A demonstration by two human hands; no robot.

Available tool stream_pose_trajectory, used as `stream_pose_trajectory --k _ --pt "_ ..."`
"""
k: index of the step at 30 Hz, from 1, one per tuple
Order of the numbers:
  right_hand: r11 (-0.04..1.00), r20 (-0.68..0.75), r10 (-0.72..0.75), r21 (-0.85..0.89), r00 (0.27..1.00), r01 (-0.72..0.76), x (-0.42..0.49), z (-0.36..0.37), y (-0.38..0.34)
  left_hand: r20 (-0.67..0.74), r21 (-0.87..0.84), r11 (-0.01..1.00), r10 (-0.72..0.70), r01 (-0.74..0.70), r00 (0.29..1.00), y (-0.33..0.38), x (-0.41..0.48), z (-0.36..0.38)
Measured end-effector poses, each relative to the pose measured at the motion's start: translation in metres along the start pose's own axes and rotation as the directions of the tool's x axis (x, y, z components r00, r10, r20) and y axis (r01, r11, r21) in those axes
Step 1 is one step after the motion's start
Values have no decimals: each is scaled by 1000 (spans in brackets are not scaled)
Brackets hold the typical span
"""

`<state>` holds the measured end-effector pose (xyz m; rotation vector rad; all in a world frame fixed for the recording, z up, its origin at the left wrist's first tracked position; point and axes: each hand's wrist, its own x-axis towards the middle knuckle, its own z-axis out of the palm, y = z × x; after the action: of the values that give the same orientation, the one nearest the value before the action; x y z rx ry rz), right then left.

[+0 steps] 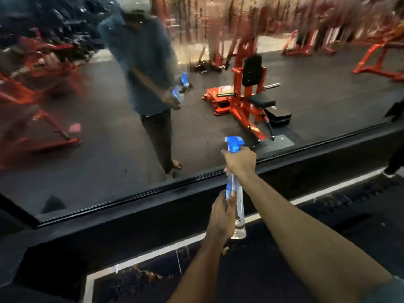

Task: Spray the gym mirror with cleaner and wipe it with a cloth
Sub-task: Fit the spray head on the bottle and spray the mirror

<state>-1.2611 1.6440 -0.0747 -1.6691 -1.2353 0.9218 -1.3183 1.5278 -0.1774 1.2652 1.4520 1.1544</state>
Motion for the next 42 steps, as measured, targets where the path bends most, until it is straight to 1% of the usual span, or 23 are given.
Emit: stream_pose_trajectory --k 4,7,10,15,18,21,25,30,32,35,38,42 --pt "1000 -41 -7 -24 999 6 41 -27 4 35 3 999 54 -54 998 13 33 33" --pt "999 -95 -20 24 995 22 71 -51 1 85 -16 997 73 -72 994 24 65 55" --pt "999 -129 -8 30 992 12 99 -71 -1 131 -23 996 83 -81 988 33 93 80" --pt "999 -299 19 -35 954 -31 138 -102 7 240 -12 995 101 -101 966 30 131 118" --pt "996 -381 68 -22 922 -83 156 -126 22 301 -40 995 104 -96 948 34 143 142" --pt "993 -411 98 -21 906 -117 172 -156 34 366 -67 994 107 -89 924 39 153 173" --pt "991 -455 118 0 883 -133 197 -200 53 424 -56 993 118 -104 898 51 164 219" --pt "978 -477 200 52 856 -200 235 -258 80 497 -40 997 76 -64 864 59 181 288" --pt "982 -466 185 58 865 -178 258 -282 93 485 -33 996 84 -78 870 64 193 320" --pt "988 -445 153 71 882 -135 290 -318 97 446 -72 995 92 -67 890 78 216 364" --pt "992 -415 123 90 902 -94 324 -354 102 439 -76 996 82 -54 895 90 237 404" --pt "996 -423 92 42 902 -82 368 -386 104 402 -99 993 104 -70 910 110 258 451"
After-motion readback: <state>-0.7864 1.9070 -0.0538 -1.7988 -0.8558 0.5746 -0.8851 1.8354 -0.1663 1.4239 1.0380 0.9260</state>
